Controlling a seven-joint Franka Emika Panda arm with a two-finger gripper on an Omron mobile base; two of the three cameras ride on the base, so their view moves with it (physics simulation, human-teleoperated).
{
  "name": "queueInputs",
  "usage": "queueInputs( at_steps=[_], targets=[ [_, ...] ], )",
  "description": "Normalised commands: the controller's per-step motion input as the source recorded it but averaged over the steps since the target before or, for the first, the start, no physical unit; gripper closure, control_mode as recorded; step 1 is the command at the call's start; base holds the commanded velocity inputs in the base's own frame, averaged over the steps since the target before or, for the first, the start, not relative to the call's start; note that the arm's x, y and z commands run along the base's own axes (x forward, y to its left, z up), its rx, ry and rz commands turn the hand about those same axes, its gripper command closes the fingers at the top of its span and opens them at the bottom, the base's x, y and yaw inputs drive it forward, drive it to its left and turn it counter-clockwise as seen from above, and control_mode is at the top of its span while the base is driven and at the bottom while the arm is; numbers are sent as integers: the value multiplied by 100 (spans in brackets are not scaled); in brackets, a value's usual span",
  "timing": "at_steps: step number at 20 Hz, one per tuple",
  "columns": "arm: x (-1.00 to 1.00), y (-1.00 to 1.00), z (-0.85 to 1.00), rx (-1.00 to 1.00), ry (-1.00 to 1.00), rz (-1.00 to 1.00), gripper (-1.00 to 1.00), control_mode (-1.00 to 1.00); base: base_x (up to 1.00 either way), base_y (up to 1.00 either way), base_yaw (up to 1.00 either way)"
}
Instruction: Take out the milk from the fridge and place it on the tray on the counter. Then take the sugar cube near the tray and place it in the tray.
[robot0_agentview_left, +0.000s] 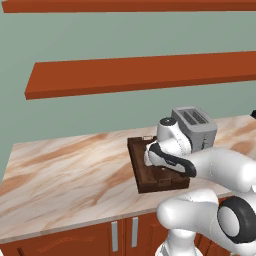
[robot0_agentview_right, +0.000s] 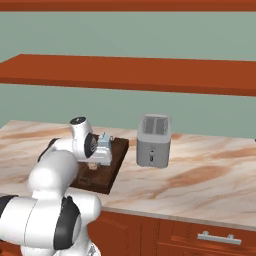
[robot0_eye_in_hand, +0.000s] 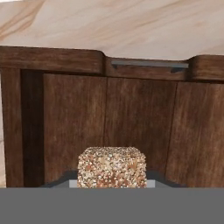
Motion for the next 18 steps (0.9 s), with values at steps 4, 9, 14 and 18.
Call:
queueInputs(
  at_steps=[4,9,14,18],
  targets=[
    [2,1,-18,0,0,0,100,-100,0,0,0],
    [0,5,-11,0,0,0,100,-100,0,0,0],
    [0,7,-18,0,0,0,100,-100,0,0,0],
    [0,0,-27,0,0,0,100,-100,0,0,0]
  ],
)
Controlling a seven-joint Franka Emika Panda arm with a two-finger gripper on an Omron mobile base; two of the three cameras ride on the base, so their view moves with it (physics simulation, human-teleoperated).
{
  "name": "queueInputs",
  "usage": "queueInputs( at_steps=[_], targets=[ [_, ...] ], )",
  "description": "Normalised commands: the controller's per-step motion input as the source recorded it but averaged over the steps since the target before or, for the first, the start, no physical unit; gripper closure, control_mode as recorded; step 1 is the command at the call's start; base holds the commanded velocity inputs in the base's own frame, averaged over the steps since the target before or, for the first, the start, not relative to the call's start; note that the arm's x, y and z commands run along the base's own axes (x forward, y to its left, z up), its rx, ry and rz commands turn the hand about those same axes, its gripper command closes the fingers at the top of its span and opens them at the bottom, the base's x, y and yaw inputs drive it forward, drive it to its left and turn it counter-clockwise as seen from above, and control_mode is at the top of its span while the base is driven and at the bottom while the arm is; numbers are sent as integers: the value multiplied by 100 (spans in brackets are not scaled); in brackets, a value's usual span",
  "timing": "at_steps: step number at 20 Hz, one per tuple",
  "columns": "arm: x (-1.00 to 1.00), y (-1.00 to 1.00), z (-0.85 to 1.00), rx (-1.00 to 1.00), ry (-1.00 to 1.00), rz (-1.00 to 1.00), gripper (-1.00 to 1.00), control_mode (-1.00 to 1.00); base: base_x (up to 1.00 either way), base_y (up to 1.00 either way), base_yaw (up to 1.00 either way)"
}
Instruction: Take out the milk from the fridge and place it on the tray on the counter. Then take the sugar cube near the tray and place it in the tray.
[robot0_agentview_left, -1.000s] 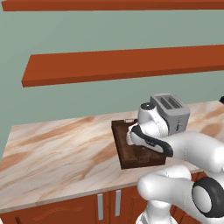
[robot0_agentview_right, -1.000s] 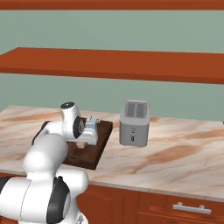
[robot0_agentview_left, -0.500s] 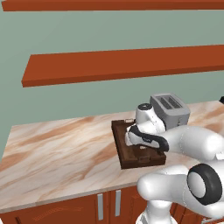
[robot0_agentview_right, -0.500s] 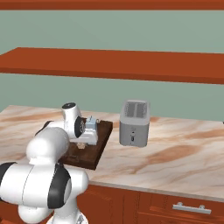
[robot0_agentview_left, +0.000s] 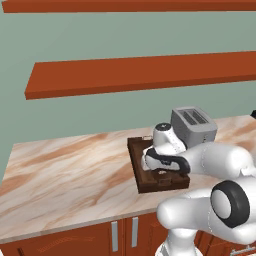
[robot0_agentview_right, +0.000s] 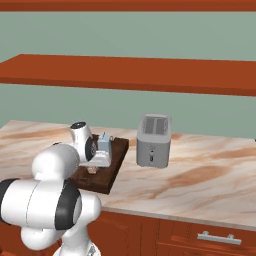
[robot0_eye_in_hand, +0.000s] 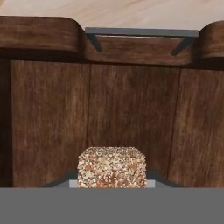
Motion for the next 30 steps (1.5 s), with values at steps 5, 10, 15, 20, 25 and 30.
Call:
queueInputs(
  at_steps=[5,10,15,20,25,30],
  targets=[
    [0,0,-24,0,0,0,100,-100,0,0,0],
    [0,0,-18,0,0,0,-100,-100,0,0,0],
    [-14,0,1,0,-1,0,-100,-100,0,0,0],
    [-29,0,17,0,-5,0,-100,-100,0,0,0],
    [-40,0,43,1,-15,0,-100,-100,0,0,0],
    [-56,-2,59,5,-23,0,-100,-100,0,0,0]
  ],
)
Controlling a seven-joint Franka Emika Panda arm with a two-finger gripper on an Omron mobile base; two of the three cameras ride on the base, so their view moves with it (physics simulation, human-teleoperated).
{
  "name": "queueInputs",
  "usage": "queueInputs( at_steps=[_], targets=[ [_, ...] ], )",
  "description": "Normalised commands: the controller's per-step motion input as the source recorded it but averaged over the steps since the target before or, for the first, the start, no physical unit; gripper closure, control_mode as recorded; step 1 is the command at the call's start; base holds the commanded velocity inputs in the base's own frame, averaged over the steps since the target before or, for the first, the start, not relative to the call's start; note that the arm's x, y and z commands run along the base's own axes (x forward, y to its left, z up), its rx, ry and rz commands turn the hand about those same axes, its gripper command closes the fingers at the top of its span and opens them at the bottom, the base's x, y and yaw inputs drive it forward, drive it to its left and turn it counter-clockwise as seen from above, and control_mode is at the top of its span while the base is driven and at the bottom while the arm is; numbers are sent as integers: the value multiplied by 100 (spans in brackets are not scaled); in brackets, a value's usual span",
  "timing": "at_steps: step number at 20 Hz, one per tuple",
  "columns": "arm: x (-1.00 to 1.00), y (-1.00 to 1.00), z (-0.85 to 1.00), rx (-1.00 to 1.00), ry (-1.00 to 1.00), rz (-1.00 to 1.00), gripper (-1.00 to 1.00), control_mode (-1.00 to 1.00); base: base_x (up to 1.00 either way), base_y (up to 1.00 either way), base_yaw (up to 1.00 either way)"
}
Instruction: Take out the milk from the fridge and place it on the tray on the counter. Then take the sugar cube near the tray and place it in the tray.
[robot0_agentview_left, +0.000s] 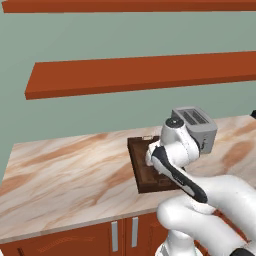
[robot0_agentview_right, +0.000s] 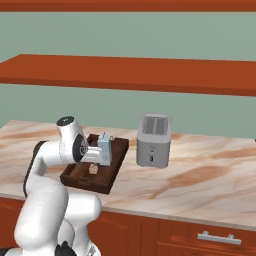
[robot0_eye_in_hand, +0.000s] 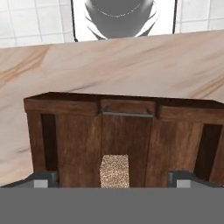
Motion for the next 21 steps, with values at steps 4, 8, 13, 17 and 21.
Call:
queueInputs(
  at_steps=[4,8,13,17,21],
  targets=[
    [-70,-7,74,5,-27,0,-100,-100,0,0,0],
    [-88,-12,89,5,-25,0,-100,-100,0,0,0],
    [-87,-10,97,3,-19,0,-100,-100,0,0,0],
    [-94,-14,94,0,-14,0,-100,-100,0,0,0],
    [-100,-24,81,0,-19,0,-100,-100,0,0,0]
  ],
)
